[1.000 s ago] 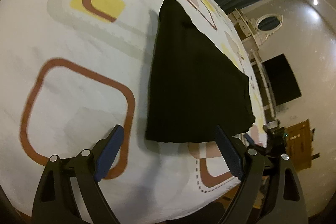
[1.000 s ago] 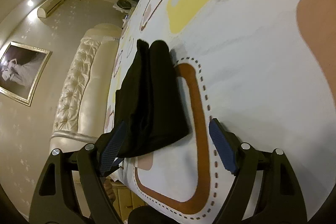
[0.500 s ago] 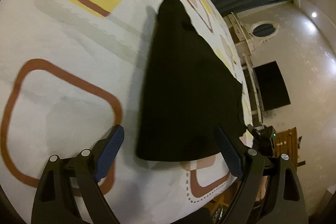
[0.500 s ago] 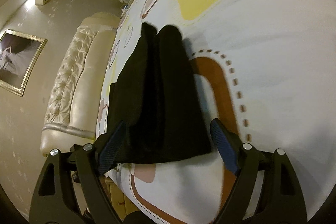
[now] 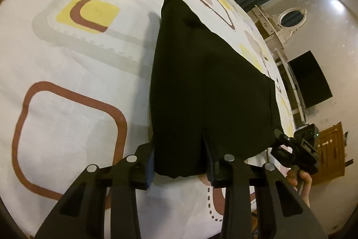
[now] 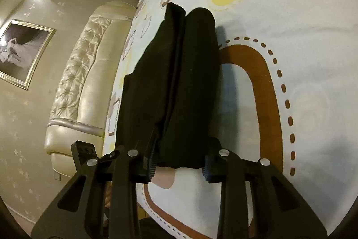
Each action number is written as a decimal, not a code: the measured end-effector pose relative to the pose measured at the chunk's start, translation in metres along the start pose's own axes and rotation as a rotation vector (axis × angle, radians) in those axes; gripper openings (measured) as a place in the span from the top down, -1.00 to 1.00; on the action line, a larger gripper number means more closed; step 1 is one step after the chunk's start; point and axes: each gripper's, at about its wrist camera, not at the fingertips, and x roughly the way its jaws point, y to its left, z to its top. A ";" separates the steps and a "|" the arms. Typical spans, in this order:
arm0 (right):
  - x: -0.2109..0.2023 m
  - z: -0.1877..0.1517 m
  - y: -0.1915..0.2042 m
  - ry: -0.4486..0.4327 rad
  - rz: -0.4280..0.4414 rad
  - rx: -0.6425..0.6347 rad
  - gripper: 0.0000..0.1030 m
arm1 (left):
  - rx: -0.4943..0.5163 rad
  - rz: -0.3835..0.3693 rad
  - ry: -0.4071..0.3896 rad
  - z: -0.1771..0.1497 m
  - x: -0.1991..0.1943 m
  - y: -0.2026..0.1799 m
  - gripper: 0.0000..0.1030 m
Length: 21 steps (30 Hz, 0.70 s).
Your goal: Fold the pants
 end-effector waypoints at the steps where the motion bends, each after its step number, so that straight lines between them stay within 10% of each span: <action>1: -0.002 0.000 -0.001 -0.002 0.011 0.005 0.42 | 0.002 0.003 -0.003 0.000 0.000 -0.002 0.34; 21: -0.034 -0.031 -0.008 -0.002 0.038 0.008 0.43 | 0.074 0.058 -0.005 -0.020 -0.004 -0.031 0.37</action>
